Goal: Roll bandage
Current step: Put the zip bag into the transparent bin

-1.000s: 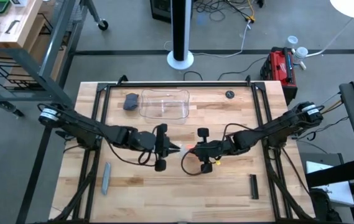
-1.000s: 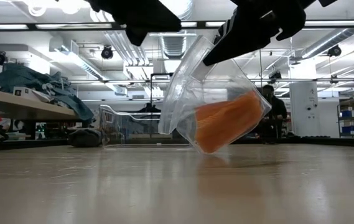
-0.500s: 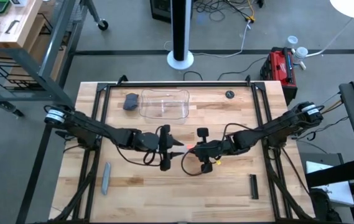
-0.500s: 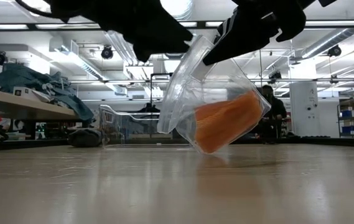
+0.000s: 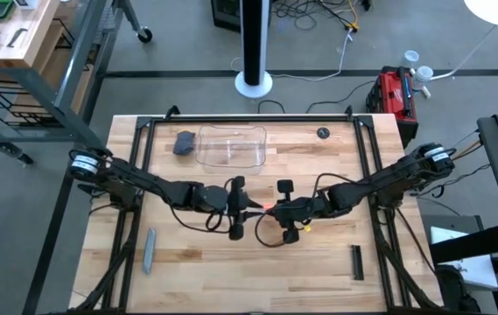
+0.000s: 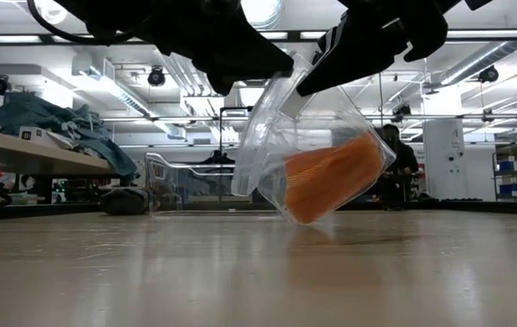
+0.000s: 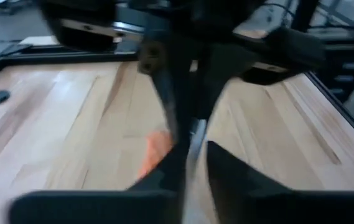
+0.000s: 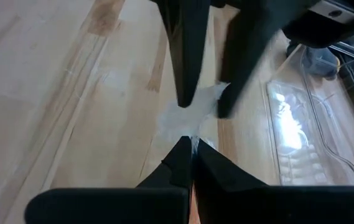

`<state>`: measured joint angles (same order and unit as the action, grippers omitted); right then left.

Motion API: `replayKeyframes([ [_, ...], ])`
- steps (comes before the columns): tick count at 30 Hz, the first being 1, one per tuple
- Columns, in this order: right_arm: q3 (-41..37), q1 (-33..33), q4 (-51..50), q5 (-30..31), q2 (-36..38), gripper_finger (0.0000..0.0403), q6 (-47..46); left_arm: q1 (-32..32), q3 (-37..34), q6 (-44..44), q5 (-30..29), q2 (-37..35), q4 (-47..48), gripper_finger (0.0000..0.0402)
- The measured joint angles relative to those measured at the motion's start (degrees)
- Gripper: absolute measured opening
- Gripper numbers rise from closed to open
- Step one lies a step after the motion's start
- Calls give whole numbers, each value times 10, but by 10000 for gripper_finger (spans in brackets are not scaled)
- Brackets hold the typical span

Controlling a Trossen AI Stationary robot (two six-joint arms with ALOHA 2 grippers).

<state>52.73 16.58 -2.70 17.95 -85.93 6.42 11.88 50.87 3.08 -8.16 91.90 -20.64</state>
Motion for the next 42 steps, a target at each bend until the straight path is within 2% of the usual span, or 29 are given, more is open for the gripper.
replayKeyframes([
  [2, 0, 0, 1, -2, 0, 0, -1, -1, 0, 4, 10, 0, -1, 12],
  [8, 0, 0, 0, -4, 0, 0, -4, -1, 0, 38, 12, -1, 1, 47],
  [15, 0, 0, 0, -4, 0, 0, -4, -1, 0, 23, 13, -1, 26, 67],
  [19, 0, 0, 0, -4, 0, 0, -10, -1, 0, 10, 13, -1, 28, 15],
  [23, 0, -1, 1, -27, 0, 3, -34, -1, 0, 5, 12, -1, 28, 4],
  [28, 0, -7, 22, -64, 0, 36, -59, -1, 0, -2, 12, -4, 27, 1],
  [33, 0, -16, 35, -64, 0, 84, -84, -1, 12, -8, 12, -7, 42, 1],
  [39, 0, -16, 34, -64, 1, 126, -89, -1, 47, -7, 6, -8, 147, 1],
  [42, 1, -16, 33, -64, 3, 137, -90, -1, 57, -9, 6, -8, 152, 0],
])
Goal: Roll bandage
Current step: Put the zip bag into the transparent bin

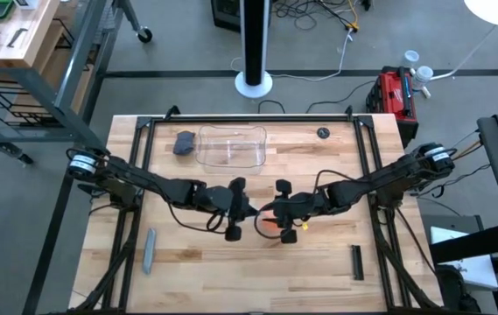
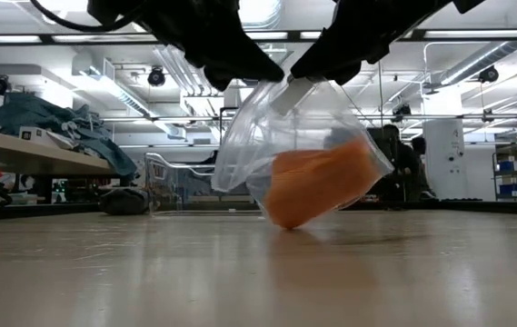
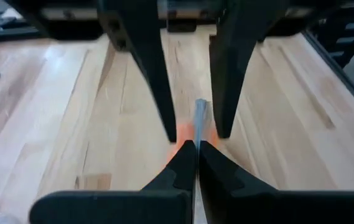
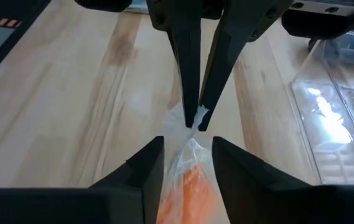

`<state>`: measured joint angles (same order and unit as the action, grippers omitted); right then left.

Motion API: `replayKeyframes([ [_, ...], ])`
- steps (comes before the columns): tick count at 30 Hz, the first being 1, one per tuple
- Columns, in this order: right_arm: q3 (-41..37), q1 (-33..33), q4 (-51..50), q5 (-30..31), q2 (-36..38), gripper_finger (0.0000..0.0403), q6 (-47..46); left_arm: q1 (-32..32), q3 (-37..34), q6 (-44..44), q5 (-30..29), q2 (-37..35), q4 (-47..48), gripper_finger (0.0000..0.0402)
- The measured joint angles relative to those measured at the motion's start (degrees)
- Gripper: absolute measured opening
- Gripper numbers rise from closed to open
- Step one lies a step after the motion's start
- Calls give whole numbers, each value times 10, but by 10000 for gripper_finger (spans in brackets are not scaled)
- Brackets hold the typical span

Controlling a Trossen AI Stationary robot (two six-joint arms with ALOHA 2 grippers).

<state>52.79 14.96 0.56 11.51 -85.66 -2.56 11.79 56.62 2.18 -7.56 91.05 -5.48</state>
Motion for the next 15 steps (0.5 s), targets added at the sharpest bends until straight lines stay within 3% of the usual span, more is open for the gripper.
replayKeyframes([
  [9, 0, 0, 12, -2, 0, 120, 5, 2, 16, -5, 3, 0, 1, 0],
  [15, 1, -5, 18, -18, -7, 37, 17, 4, 18, -8, 10, 0, 0, 0],
])
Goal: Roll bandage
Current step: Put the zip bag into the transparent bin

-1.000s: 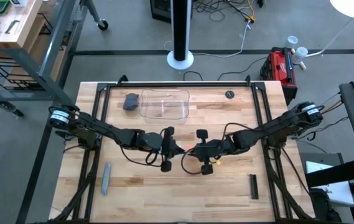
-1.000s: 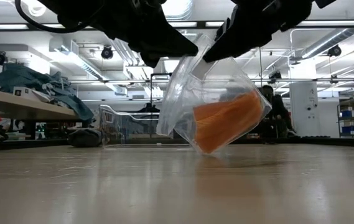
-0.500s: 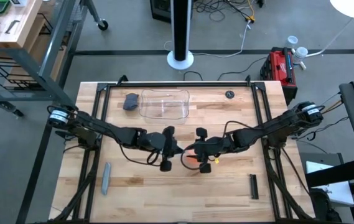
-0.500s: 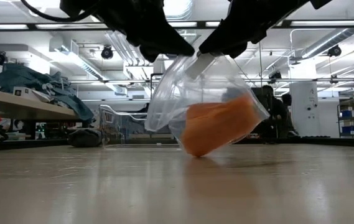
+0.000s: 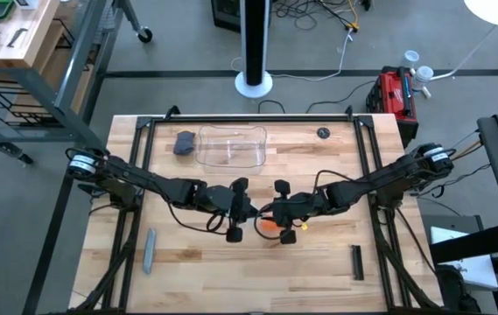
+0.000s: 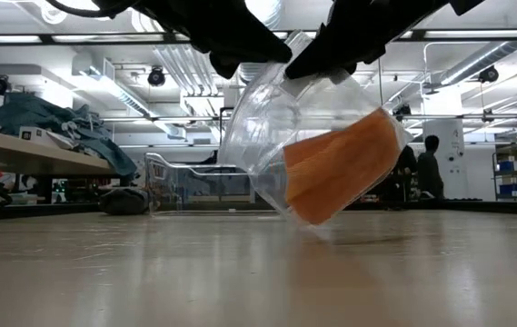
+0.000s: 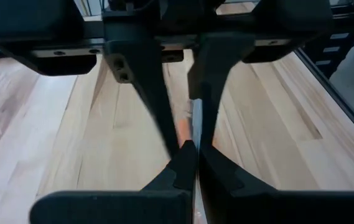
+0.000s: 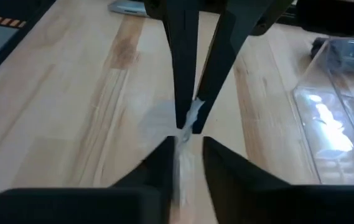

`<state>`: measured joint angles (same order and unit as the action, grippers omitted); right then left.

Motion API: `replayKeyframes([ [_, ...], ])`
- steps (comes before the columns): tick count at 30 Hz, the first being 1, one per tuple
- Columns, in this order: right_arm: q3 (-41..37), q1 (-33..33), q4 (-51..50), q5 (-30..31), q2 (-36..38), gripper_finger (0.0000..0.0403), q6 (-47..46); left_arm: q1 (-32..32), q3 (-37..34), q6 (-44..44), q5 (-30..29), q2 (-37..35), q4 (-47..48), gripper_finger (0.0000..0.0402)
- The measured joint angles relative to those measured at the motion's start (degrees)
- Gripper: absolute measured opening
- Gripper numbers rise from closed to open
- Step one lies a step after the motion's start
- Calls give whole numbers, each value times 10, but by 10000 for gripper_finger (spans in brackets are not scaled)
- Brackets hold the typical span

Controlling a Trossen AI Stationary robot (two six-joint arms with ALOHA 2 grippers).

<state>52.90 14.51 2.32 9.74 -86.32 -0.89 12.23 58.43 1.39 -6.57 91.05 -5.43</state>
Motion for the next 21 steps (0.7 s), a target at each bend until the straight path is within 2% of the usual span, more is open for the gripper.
replayKeyframes([
  [2, 0, -3, -5, -7, 0, 10, 2, 0, 0, 4, 0, 0, 0, 0],
  [5, 0, -3, -7, -7, 0, 3, 3, 0, 0, 21, 0, 0, 0, 5],
  [10, 0, -3, -8, -7, 0, 1, 5, 0, 0, 20, 1, 0, 3, 27],
  [14, 0, -3, -9, -7, 0, 1, 6, 3, 0, -7, 1, 0, 0, 5],
  [21, 0, -3, -14, -7, 0, 0, 6, 2, 0, 17, 1, -2, 15, 9],
])
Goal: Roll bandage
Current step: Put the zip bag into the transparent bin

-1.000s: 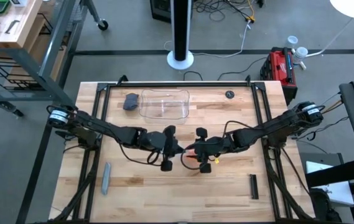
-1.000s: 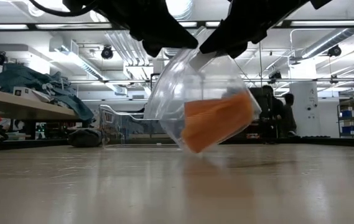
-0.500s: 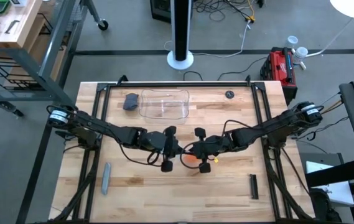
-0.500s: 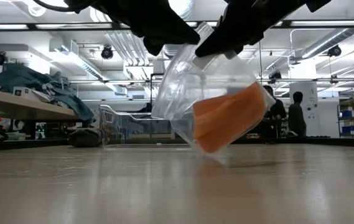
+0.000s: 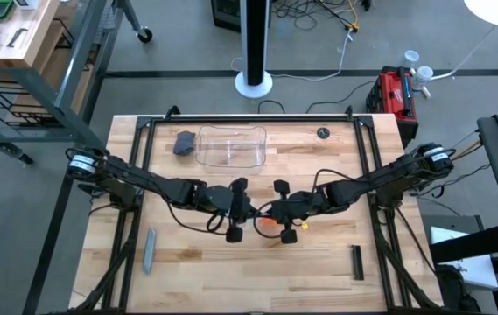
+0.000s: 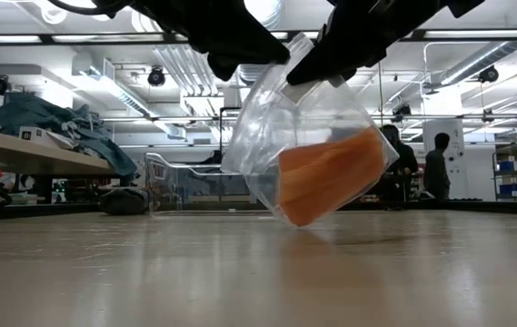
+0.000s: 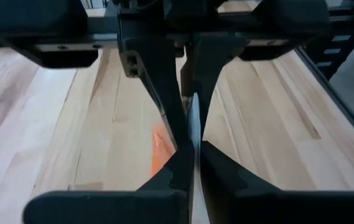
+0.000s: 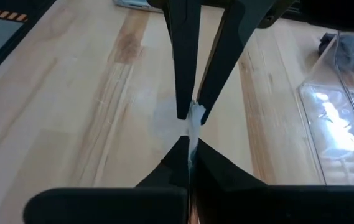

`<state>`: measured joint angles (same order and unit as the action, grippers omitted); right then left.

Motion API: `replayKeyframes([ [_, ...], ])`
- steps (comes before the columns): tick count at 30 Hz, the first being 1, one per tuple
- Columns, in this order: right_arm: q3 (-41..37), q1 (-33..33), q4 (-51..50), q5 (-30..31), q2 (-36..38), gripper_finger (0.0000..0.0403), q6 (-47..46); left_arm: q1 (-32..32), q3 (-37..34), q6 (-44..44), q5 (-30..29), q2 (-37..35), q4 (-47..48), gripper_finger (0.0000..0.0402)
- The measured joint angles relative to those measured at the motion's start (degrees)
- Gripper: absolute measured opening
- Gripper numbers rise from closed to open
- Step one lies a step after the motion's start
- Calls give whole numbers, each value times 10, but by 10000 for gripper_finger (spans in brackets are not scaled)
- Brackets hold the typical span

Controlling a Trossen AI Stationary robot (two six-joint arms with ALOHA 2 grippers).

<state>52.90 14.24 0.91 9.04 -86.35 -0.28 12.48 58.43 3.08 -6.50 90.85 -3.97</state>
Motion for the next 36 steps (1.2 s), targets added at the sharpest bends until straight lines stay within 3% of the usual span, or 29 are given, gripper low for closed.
replayKeyframes([
  [15, 0, 0, -2, 0, 0, 3, -24, 2, 0, 0, -1, -2, 20, 1],
  [29, 6, -3, 11, 0, -3, 82, -27, 2, 23, -10, -3, -2, 39, 0],
  [36, 10, -2, 11, -1, -3, 8, 11, 2, 38, -4, -2, -2, 68, 0],
])
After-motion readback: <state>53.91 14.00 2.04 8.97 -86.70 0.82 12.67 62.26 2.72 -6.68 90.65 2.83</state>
